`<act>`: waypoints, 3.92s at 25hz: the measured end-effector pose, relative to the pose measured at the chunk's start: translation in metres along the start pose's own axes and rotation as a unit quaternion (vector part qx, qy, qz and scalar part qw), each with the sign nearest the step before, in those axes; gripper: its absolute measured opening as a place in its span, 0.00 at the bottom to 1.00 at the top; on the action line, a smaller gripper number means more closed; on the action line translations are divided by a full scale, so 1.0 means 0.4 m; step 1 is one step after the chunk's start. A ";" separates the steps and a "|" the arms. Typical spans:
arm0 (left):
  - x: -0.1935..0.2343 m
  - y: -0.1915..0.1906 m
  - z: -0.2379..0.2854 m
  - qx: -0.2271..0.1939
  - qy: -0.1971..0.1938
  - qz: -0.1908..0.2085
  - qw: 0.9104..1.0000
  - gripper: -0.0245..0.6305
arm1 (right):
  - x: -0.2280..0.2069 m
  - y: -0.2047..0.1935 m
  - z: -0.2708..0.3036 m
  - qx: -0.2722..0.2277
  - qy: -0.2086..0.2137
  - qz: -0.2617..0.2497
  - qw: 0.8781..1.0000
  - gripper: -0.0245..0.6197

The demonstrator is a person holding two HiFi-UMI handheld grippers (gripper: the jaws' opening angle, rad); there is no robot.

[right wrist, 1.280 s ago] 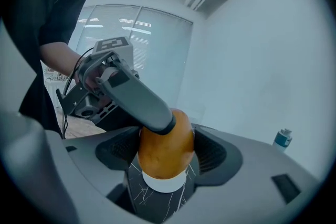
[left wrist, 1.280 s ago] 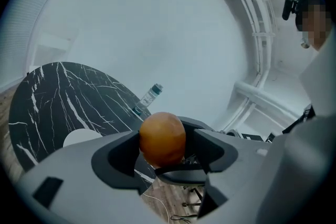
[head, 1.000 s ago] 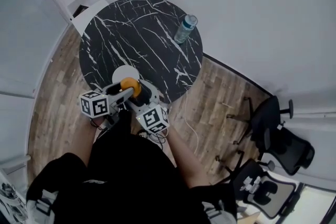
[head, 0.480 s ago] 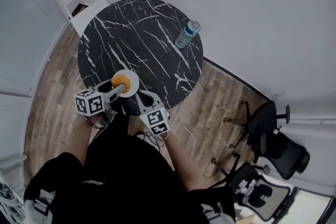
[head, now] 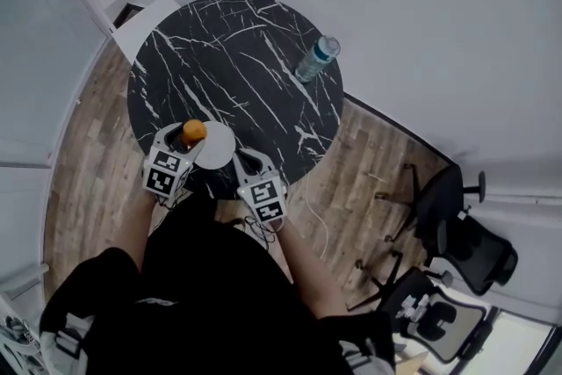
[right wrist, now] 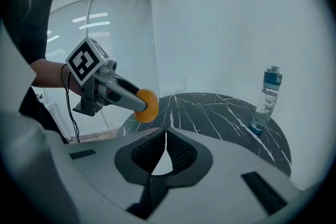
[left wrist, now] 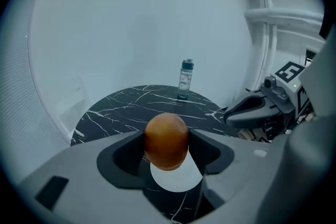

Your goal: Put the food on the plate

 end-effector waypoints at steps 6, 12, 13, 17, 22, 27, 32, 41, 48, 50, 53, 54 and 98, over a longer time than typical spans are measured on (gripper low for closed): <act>0.018 -0.023 0.073 0.058 -0.016 0.068 0.996 0.43 | -0.030 -0.011 0.033 0.013 -0.018 0.022 1.000 0.04; 0.005 -0.051 0.147 0.125 -0.027 0.243 0.962 0.43 | -0.047 -0.020 0.066 0.020 -0.036 0.051 0.998 0.04; 0.000 -0.054 0.159 0.133 -0.033 0.265 0.954 0.43 | -0.048 -0.025 0.071 0.022 -0.037 0.058 0.997 0.04; -0.010 -0.057 0.199 0.152 -0.064 0.294 0.941 0.43 | -0.050 -0.046 0.085 0.027 -0.046 0.082 0.995 0.04; -0.027 -0.070 0.232 0.178 -0.093 0.337 0.920 0.43 | -0.050 -0.072 0.083 0.031 -0.062 0.103 0.992 0.04; -0.049 -0.099 0.278 0.209 -0.124 0.368 0.898 0.43 | -0.058 -0.095 0.070 0.030 -0.080 0.128 0.988 0.04; -0.067 -0.094 0.306 0.212 -0.133 0.392 0.885 0.43 | -0.062 -0.111 0.054 0.027 -0.097 0.146 0.984 0.04; -0.104 -0.099 0.309 0.213 -0.137 0.406 0.878 0.43 | -0.046 -0.146 0.019 0.029 -0.105 0.156 0.982 0.04; -0.102 -0.090 0.282 0.216 -0.174 0.291 0.916 0.41 | -0.037 -0.144 0.014 0.024 -0.099 0.151 0.983 0.04; -0.099 -0.093 0.279 0.216 -0.173 0.289 0.916 0.41 | -0.032 -0.145 0.016 0.025 -0.096 0.149 0.984 0.04; -0.097 -0.089 0.274 0.211 -0.167 0.295 0.917 0.41 | -0.031 -0.141 0.017 0.024 -0.095 0.148 0.984 0.04; -0.098 -0.088 0.272 0.210 -0.167 0.294 0.917 0.41 | -0.032 -0.140 0.016 0.023 -0.095 0.148 0.984 0.04; -0.179 -0.097 -0.018 0.029 -0.057 0.020 0.998 0.40 | 0.088 -0.060 -0.145 -0.053 -0.058 0.066 0.995 0.04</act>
Point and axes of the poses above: the fingertips, and each gripper's own axes: z forward along the fingers, x to its left, y out of its top, the point moved 8 cm from there along -z, backward along the fingers, and after that the axes turned 2 degrees about -z, right-handed, at the moved point
